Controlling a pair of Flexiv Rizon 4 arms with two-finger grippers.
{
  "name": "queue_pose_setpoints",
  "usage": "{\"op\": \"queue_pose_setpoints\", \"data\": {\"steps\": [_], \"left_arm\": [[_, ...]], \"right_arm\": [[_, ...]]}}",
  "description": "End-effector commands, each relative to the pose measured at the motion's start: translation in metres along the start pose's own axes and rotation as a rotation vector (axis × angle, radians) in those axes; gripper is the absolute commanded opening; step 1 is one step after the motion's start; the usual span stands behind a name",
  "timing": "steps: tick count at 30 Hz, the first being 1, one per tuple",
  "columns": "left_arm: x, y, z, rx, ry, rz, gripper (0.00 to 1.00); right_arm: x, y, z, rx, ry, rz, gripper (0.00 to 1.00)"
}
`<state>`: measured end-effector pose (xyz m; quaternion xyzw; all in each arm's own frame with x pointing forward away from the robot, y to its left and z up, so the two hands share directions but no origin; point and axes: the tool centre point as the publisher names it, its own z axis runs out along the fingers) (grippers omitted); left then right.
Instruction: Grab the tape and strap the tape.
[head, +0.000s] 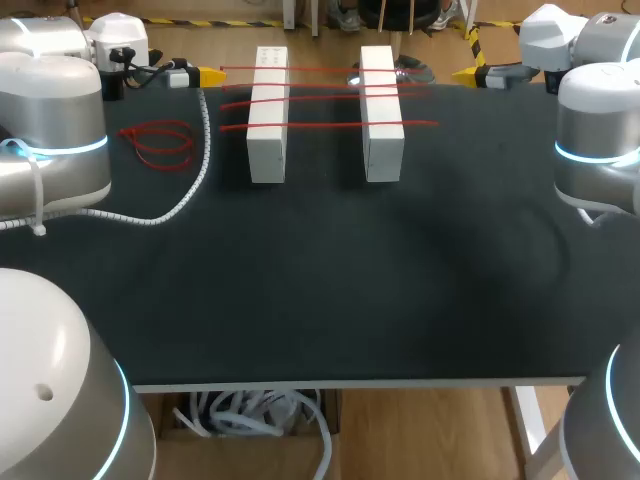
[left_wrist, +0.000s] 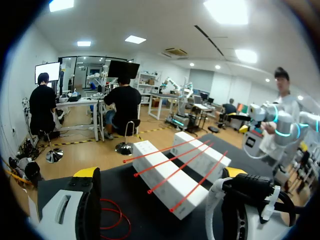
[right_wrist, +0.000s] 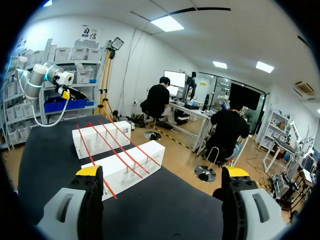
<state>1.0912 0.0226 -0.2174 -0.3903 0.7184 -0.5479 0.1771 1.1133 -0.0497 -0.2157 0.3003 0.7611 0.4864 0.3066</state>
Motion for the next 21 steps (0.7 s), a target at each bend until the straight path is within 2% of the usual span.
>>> {"op": "queue_pose_setpoints", "data": {"steps": [1, 11, 16, 20, 21], "left_arm": [[0.0, 0.0, 0.0, 0.0, 0.0, 0.0, 1.0], [0.0, 0.0, 0.0, 0.0, 0.0, 0.0, 1.0], [-0.01, 0.006, -0.005, 0.022, 0.1, 0.115, 1.0], [-0.01, 0.02, -0.012, 0.017, 0.234, 0.2, 1.0], [-0.01, 0.023, -0.014, 0.01, 0.288, 0.214, 1.0]], "right_arm": [[0.0, 0.0, 0.001, 0.0, 0.0, 0.0, 1.0], [0.0, 0.0, 0.001, 0.0, 0.0, 0.0, 1.0], [0.0, 0.0, 0.001, 0.0, 0.0, 0.0, 1.0], [0.0, 0.0, 0.001, 0.0, 0.0, 0.0, 1.0], [0.0, 0.0, 0.001, 0.0, 0.0, 0.0, 1.0]]}}
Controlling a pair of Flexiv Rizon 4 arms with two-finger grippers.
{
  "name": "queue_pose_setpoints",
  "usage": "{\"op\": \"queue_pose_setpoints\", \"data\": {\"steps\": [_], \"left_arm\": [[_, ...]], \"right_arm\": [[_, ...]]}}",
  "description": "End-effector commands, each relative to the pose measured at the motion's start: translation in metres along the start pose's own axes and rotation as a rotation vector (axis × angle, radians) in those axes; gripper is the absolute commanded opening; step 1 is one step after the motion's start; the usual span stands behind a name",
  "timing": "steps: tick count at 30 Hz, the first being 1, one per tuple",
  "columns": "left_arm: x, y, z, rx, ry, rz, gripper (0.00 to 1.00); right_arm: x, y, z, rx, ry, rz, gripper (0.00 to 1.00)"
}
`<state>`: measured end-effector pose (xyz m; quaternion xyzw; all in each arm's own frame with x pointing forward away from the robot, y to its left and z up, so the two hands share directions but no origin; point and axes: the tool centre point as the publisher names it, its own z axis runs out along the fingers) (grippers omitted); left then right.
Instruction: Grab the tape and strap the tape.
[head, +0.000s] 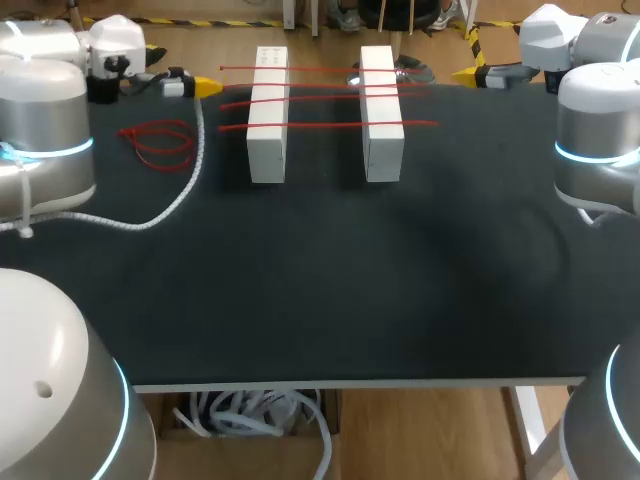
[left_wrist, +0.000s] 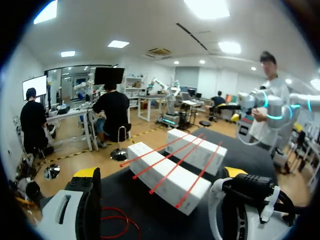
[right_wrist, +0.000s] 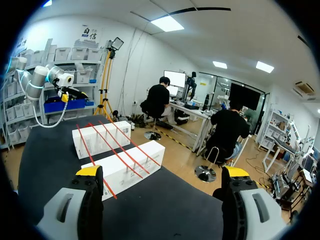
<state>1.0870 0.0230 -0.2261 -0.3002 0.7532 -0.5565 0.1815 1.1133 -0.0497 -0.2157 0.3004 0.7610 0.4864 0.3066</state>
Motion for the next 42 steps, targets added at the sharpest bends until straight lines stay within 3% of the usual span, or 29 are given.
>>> {"op": "queue_pose_setpoints", "data": {"steps": [1, 5, 11, 12, 13, 15, 16, 17, 18, 19, 21, 22, 23, 24, 26, 27, 28, 29, 31, 33, 35, 37, 42], "left_arm": [[-0.005, 0.018, -0.017, 0.009, 0.207, 0.08, 1.0], [-0.001, 0.03, -0.021, -0.026, 0.263, 0.163, 1.0], [0.004, 0.038, -0.023, -0.031, 0.285, 0.177, 1.0], [0.005, 0.039, -0.023, -0.029, 0.292, 0.175, 0.93], [0.006, 0.04, -0.023, -0.031, 0.29, 0.176, 0.71], [0.008, 0.041, -0.022, -0.032, 0.278, 0.174, 0.63], [0.009, 0.042, -0.021, -0.033, 0.274, 0.175, 0.75], [0.009, 0.043, -0.02, -0.03, 0.279, 0.176, 0.77], [0.01, 0.043, -0.02, -0.028, 0.279, 0.172, 0.62], [0.01, 0.043, -0.019, -0.026, 0.279, 0.17, 0.64], [0.01, 0.043, -0.018, -0.016, 0.299, 0.164, 0.85], [0.011, 0.043, -0.019, -0.016, 0.3, 0.171, 0.62], [0.011, 0.043, -0.018, -0.02, 0.29, 0.178, 0.51], [0.011, 0.044, -0.018, -0.021, 0.29, 0.179, 0.5], [0.01, 0.045, -0.017, -0.021, 0.291, 0.18, 0.74], [0.01, 0.045, -0.016, -0.021, 0.297, 0.181, 0.56], [0.01, 0.046, -0.016, -0.022, 0.298, 0.182, 0.44], [0.01, 0.047, -0.015, -0.024, 0.297, 0.184, 0.47], [0.011, 0.048, -0.015, -0.025, 0.31, 0.193, 0.36], [0.011, 0.049, -0.014, -0.028, 0.319, 0.195, 0.42], [0.012, 0.05, -0.012, -0.028, 0.329, 0.2, 0.4], [0.012, 0.052, -0.01, -0.034, 0.33, 0.206, 0.31], [0.013, 0.053, -0.008, -0.035, 0.349, 0.217, 0.32]], "right_arm": [[0.0, 0.0, 0.001, 0.0, 0.0, 0.0, 1.0], [0.0, 0.0, 0.001, 0.0, 0.0, 0.0, 1.0], [0.0, 0.0, 0.001, 0.0, 0.0, 0.0, 1.0], [0.0, 0.0, 0.001, 0.0, 0.0, 0.0, 1.0], [0.0, 0.0, 0.001, 0.0, 0.0, 0.0, 1.0], [0.0, 0.0, 0.001, 0.0, 0.0, 0.0, 1.0], [0.0, 0.0, 0.001, 0.0, 0.0, 0.0, 1.0], [0.0, 0.0, 0.001, 0.0, 0.0, 0.0, 1.0], [0.0, 0.0, 0.001, 0.0, 0.0, 0.0, 1.0], [0.0, 0.0, 0.001, 0.0, 0.0, 0.0, 1.0], [0.0, 0.0, 0.001, 0.0, 0.0, 0.0, 1.0], [0.0, 0.0, 0.001, 0.0, 0.0, 0.0, 1.0], [0.0, 0.0, 0.001, 0.0, 0.0, 0.0, 1.0], [0.0, 0.0, 0.001, 0.0, 0.0, 0.0, 1.0], [0.0, 0.0, 0.001, 0.0, 0.0, 0.0, 1.0], [0.0, 0.0, 0.001, 0.0, 0.0, 0.0, 1.0], [0.0, 0.0, 0.001, 0.0, 0.0, 0.0, 1.0], [0.0, 0.0, 0.001, 0.0, 0.0, 0.0, 1.0], [0.0, 0.0, 0.001, 0.0, 0.0, 0.0, 1.0], [0.0, 0.0, 0.001, 0.0, 0.0, 0.0, 1.0], [0.0, 0.0, 0.001, 0.0, 0.0, 0.0, 1.0], [0.0, 0.0, 0.001, 0.0, 0.0, 0.0, 1.0], [0.0, 0.0, 0.001, 0.0, 0.0, 0.0, 1.0]]}}
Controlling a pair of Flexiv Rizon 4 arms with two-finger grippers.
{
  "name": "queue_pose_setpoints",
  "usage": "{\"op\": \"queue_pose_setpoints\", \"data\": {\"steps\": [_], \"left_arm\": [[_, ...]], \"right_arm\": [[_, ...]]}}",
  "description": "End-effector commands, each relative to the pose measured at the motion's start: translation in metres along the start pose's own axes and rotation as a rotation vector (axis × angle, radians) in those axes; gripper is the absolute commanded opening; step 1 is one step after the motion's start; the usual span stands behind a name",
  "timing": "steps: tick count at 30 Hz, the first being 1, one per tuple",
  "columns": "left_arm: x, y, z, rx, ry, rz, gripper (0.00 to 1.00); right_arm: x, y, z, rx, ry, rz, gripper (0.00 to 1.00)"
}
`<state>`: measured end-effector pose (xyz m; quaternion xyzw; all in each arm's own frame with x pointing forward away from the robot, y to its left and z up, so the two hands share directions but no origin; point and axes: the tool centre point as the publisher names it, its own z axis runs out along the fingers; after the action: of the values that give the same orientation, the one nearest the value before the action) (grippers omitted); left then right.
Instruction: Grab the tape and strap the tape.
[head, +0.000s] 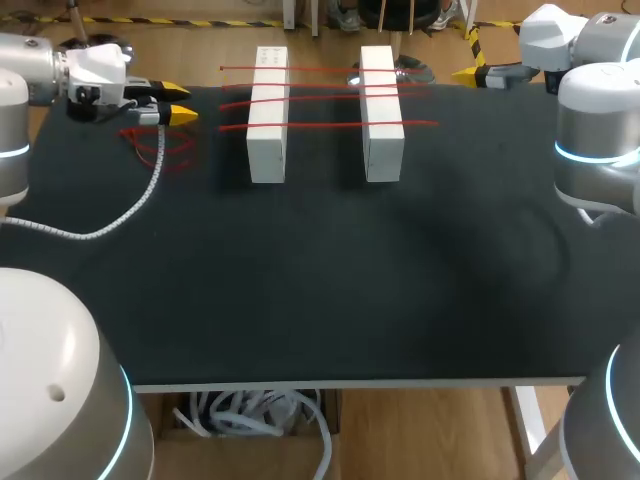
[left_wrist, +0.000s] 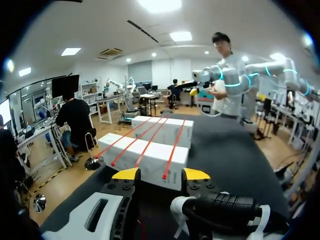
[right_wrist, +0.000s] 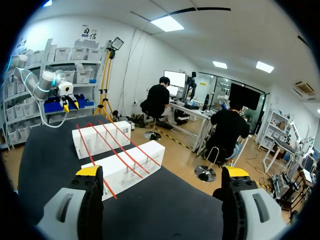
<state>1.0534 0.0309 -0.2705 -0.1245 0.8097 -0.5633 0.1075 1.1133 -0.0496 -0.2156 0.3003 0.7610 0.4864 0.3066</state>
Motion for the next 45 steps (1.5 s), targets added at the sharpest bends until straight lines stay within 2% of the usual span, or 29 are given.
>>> {"op": "queue_pose_setpoints", "data": {"steps": [1, 6, 8, 10, 12, 14, 16, 20, 24, 27, 32, 34, 36, 43, 45], "left_arm": [[-0.005, 0.003, 0.003, 0.002, 0.02, 0.002, 0.32], [-0.005, 0.007, 0.007, -0.005, 0.05, 0.014, 0.31], [-0.004, 0.009, 0.009, -0.007, 0.051, 0.018, 0.27], [-0.003, 0.012, 0.011, -0.009, 0.07, 0.024, 0.29], [0.0, 0.014, 0.013, -0.007, 0.077, 0.023, 0.23], [0.003, 0.017, 0.015, -0.005, 0.087, 0.024, 0.26], [0.005, 0.018, 0.017, 0.0, 0.096, 0.022, 0.34], [0.008, 0.02, 0.021, 0.009, 0.095, 0.012, 0.34], [0.012, 0.021, 0.026, 0.023, 0.104, 0.006, 0.23], [0.014, 0.022, 0.03, 0.024, 0.104, 0.01, 0.31], [0.015, 0.025, 0.035, 0.021, 0.101, 0.015, 0.36], [0.015, 0.026, 0.038, 0.023, 0.102, 0.016, 0.27], [0.014, 0.026, 0.04, 0.024, 0.098, 0.015, 0.32], [0.014, 0.028, 0.052, 0.034, 0.093, 0.005, 0.34], [0.015, 0.029, 0.056, 0.039, 0.098, 0.001, 0.31]], "right_arm": [[0.0, 0.0, 0.001, 0.0, 0.0, 0.0, 1.0], [0.0, 0.0, 0.001, 0.0, 0.0, 0.0, 1.0], [0.0, 0.0, 0.001, 0.0, 0.0, 0.0, 1.0], [0.0, 0.0, 0.001, 0.0, 0.0, 0.0, 1.0], [0.0, 0.0, 0.001, 0.0, 0.0, 0.0, 1.0], [0.0, 0.0, 0.001, 0.0, 0.0, 0.0, 1.0], [0.0, 0.0, 0.001, 0.0, 0.0, 0.0, 1.0], [0.0, 0.0, 0.001, 0.0, 0.0, 0.0, 1.0], [0.0, 0.0, 0.001, 0.0, 0.0, 0.0, 1.0], [0.0, 0.0, 0.001, 0.0, 0.0, 0.0, 1.0], [0.0, 0.0, 0.001, 0.0, 0.0, 0.0, 1.0], [0.0, 0.0, 0.001, 0.0, 0.0, 0.0, 1.0], [0.0, 0.0, 0.001, 0.0, 0.0, 0.0, 1.0], [0.0, 0.0, 0.001, 0.0, 0.0, 0.0, 1.0], [0.0, 0.0, 0.001, 0.0, 0.0, 0.0, 1.0]]}}
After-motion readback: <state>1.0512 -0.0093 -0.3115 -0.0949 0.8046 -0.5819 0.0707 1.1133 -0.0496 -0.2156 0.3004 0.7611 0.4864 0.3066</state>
